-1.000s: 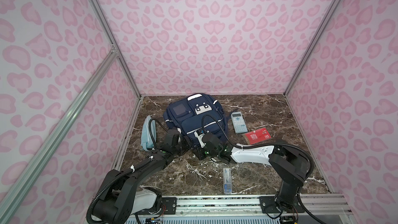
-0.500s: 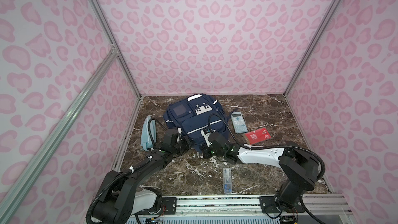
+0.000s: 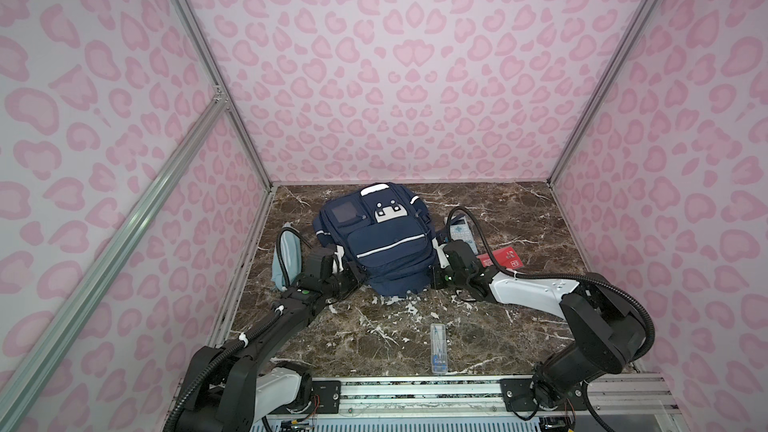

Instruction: Pack the student bag

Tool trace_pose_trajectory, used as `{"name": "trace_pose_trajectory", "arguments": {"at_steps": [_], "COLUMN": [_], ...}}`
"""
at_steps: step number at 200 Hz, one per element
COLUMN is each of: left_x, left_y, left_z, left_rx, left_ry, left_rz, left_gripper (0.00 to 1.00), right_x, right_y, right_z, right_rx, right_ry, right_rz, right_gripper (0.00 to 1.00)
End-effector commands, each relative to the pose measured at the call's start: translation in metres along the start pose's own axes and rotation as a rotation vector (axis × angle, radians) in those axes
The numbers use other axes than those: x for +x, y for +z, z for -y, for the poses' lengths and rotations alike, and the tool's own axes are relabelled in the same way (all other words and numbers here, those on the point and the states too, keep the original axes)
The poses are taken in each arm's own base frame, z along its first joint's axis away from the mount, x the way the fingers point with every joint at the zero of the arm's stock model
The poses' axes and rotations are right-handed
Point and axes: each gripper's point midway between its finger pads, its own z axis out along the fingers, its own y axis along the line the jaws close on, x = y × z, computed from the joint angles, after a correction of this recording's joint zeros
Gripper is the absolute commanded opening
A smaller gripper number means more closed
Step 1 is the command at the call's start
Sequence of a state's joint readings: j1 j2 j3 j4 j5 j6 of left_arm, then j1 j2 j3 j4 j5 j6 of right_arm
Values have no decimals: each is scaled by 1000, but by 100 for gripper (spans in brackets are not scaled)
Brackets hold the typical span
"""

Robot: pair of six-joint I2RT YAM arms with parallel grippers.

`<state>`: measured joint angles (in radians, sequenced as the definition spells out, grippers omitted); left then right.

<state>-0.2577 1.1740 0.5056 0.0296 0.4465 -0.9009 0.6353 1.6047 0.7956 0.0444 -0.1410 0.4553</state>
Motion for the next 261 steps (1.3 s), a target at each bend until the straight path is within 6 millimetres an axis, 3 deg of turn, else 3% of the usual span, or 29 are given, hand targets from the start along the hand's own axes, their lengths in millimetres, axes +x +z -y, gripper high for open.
{"name": "trace_pose_trajectory", "arguments": {"at_steps": [1,18,35,43,53,63,73,84,104,136,157,176,192,216,243,251,261], "left_x": [-22,-43,-68,-77,-87,-92,-91,-86,-65,-14,3,8,8,12,5,2,0], "left_y": [-6,-9,-13,-17,-27,-43,-59,-75,-88,-60,-51,-45,-39,-23,-12,-9,-7], "left_z": [-8,-16,-16,-16,-17,-19,-26,-26,-19,9,2,9,2,-17,-13,-11,-8], "left_rx": [-49,-86,-120,-129,-165,-225,-281,-293,-229,148,90,116,88,49,29,18,15], "left_ry": [57,53,60,55,57,71,77,81,49,-200,-312,-337,-342,-378,-330,-316,-301], "left_rz": [69,128,177,206,254,305,356,385,367,210,212,220,226,216,206,207,200], "left_gripper": [3,3,14,26,54,74,88,94,93,87,92,92,91,72,56,47,25], "right_x": [11,17,28,31,33,29,25,19,14,18,26,31,34,36,42,43,45], "right_y": [-3,-7,-9,-8,-7,-6,-4,0,8,16,18,18,16,12,13,12,13], "right_z": [19,-6,-47,-66,-87,-105,-122,-139,-158,-179,-184,-188,-192,-199,-200,-200,-195], "right_rx": [117,81,-4,-55,-102,-143,-177,-199,-232,-271,-263,-272,-290,-332,-347,-347,-332], "right_ry": [-43,-98,-146,-157,-159,-157,-164,-178,-182,-211,-242,-260,-268,-273,-300,-313,-334], "right_rz": [-48,-60,-76,-82,-84,-69,-58,-47,-34,-35,-43,-45,-43,-39,-52,-52,-64], "right_gripper": [0,0,0,0,0,0,0,0,0,0,0,0,0,0,0,0,0]}}
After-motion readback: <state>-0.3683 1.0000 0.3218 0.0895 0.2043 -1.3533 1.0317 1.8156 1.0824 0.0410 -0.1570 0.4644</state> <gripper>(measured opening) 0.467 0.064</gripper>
